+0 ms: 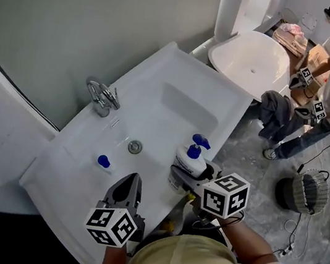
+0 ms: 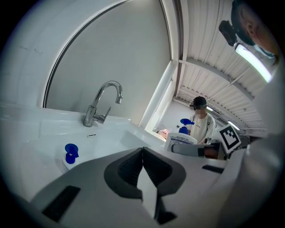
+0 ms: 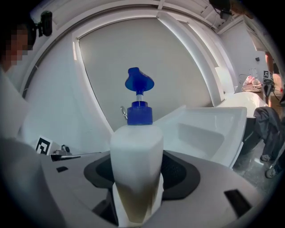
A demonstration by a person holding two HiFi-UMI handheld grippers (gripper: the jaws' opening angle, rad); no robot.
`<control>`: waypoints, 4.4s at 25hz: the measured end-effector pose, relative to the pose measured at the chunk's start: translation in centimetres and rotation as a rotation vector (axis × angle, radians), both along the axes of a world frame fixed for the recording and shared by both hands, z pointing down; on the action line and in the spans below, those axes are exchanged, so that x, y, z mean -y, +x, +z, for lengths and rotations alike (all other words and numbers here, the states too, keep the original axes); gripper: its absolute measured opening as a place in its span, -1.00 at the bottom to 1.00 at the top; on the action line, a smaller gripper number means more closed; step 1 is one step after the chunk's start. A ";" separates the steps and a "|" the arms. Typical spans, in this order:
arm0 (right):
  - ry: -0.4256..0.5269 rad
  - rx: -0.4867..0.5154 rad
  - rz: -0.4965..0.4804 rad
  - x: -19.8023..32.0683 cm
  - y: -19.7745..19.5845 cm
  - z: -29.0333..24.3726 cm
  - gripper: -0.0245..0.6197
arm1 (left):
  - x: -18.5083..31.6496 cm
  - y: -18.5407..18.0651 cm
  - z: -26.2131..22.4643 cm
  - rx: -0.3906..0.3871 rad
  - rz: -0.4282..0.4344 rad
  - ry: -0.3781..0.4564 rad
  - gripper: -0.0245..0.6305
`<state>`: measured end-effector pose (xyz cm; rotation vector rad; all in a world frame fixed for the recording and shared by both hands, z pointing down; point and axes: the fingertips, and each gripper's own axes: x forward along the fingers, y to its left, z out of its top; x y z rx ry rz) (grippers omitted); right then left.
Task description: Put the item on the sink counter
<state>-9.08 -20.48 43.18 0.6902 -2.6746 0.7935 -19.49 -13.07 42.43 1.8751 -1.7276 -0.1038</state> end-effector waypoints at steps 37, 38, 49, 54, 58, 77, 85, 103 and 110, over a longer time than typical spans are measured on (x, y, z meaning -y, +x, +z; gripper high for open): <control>0.047 -0.023 -0.358 20.8 -7.0 -0.2 -0.06 | 15.6 -1.4 -1.0 0.040 -0.374 -0.017 -0.81; 0.052 -0.025 -0.362 21.3 -7.3 -0.1 -0.06 | 15.8 -1.6 -0.9 0.041 -0.384 -0.016 -0.81; 0.141 -0.055 -0.367 27.5 -9.8 0.8 -0.06 | 19.5 -3.1 -0.3 0.083 -0.466 -0.015 -0.81; 0.232 -0.089 -0.342 30.7 -10.7 1.7 -0.06 | 21.3 -3.0 0.6 0.099 -0.457 -0.015 -0.81; 0.261 -0.085 -0.295 33.4 -11.0 2.1 -0.06 | 22.5 -3.2 0.9 0.125 -0.445 -0.021 -0.81; 0.418 -0.069 -0.181 40.4 -11.8 3.0 -0.06 | 26.9 -4.4 1.2 0.095 -0.446 0.020 -0.81; 0.465 -0.076 -0.181 41.5 -12.5 4.1 -0.06 | 27.6 -4.6 1.5 0.081 -0.476 0.030 -0.81; 0.468 -0.057 -0.124 42.0 -12.7 5.3 -0.06 | 28.2 -5.4 2.5 0.047 -0.489 0.026 -0.81; 0.501 -0.052 -0.140 41.7 -12.7 5.2 -0.06 | 28.4 -5.3 2.4 0.047 -0.487 0.025 -0.81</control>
